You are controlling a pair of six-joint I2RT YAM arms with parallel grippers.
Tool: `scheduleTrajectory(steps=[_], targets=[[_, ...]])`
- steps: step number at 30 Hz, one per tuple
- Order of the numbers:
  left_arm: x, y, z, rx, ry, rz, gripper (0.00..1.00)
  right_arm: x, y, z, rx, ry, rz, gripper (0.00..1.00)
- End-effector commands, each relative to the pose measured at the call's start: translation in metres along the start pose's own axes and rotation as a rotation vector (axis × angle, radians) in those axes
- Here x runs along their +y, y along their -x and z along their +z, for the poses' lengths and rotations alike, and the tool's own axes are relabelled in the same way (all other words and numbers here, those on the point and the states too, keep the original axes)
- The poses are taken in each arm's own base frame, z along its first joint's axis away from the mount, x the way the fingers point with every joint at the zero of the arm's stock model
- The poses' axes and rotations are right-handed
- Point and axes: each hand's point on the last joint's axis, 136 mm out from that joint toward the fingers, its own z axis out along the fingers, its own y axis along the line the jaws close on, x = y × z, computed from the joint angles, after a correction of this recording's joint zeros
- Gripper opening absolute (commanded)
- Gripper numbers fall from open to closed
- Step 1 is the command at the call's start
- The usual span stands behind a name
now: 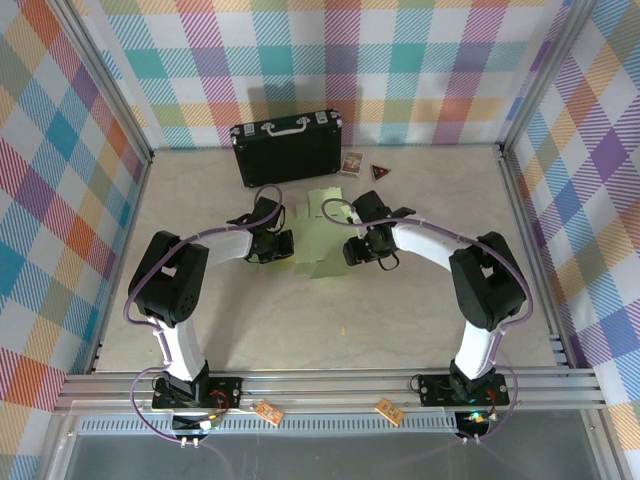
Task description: Fold the paper box
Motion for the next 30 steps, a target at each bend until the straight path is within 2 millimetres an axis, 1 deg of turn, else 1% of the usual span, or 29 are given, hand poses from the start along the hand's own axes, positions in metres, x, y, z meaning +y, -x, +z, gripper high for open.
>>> scheduleTrajectory(steps=[1,9,15,20,23,24,28,30], targets=[[0.027,-0.047,0.012,0.157,0.12,0.013,0.0,-0.001,0.005,-0.001,0.011,0.022,0.032,0.56],[0.023,-0.047,0.01,0.156,0.111,0.019,0.0,-0.004,0.016,-0.013,-0.022,0.028,0.049,0.58],[0.022,-0.049,0.012,0.165,0.107,0.021,0.0,-0.014,0.022,-0.004,-0.008,0.036,0.087,0.58],[0.02,-0.05,0.013,0.175,0.104,0.023,0.0,-0.014,0.033,-0.007,-0.033,0.058,0.111,0.58],[0.019,-0.051,0.014,0.178,0.097,0.023,0.0,-0.015,0.041,0.001,-0.016,0.068,0.12,0.58],[0.019,-0.05,0.014,0.18,0.098,0.022,0.0,-0.017,0.04,0.007,0.002,0.055,0.122,0.58],[0.018,-0.052,0.016,0.189,0.092,0.023,0.0,-0.025,0.05,0.025,0.023,0.033,0.124,0.57],[0.017,-0.052,0.016,0.189,0.088,0.023,0.0,-0.026,0.051,0.033,0.044,0.035,0.13,0.57]])
